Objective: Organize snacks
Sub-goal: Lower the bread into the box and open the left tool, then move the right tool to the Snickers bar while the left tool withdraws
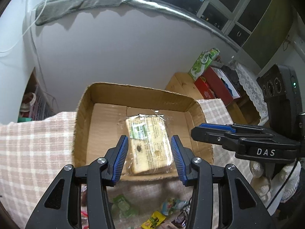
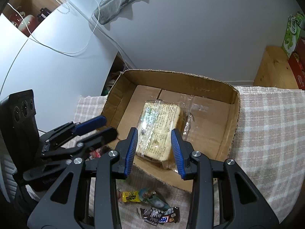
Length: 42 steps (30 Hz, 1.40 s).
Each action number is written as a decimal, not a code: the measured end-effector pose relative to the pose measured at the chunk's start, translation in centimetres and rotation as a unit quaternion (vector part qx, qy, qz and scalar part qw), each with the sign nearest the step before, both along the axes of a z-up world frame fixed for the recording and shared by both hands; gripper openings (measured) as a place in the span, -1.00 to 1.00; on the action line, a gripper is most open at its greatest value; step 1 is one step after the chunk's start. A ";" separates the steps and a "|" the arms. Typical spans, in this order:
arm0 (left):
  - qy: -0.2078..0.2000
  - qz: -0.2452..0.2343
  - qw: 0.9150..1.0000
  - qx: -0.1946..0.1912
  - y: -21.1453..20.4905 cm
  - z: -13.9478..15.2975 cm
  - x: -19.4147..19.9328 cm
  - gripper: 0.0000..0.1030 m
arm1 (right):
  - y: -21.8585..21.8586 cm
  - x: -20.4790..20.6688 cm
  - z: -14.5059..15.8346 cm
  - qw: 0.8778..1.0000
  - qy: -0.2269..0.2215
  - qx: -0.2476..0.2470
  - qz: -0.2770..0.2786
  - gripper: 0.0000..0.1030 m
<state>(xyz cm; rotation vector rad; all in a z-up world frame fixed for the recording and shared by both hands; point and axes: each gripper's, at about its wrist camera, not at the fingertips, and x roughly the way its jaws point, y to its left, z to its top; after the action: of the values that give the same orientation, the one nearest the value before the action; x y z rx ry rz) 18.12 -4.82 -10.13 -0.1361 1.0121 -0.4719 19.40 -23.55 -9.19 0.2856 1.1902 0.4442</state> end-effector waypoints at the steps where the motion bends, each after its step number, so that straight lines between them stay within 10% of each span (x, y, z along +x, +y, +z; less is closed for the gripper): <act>1: -0.002 0.002 1.000 0.000 0.3 0.2 -0.4 -0.15 | -0.1 -0.3 0.1 1.000 -0.002 -0.003 0.001 -0.27; 16: 0.017 0.059 0.998 -0.002 6.2 -0.7 -9.9 -0.15 | -1.1 -9.4 0.3 0.997 -0.029 -0.068 0.025 0.14; 23: 0.059 0.081 0.995 -0.011 7.6 -3.6 -14.4 -0.15 | -0.2 -12.3 -3.1 0.998 0.034 -0.042 0.041 -0.59; 33: 0.079 0.082 0.993 -0.018 7.0 -5.2 -17.1 -0.15 | 4.8 -13.6 -6.7 0.993 0.076 -0.022 0.087 -0.62; 42: 0.084 0.076 0.993 -0.018 6.5 -6.0 -17.3 -0.15 | 0.6 -13.9 -7.6 0.994 0.085 -0.051 0.037 -0.62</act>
<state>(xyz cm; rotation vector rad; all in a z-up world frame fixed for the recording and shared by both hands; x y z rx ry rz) 0.80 1.68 -16.11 -0.2874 1.1491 -0.3432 5.49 -22.90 -16.80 0.1945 1.3899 0.4294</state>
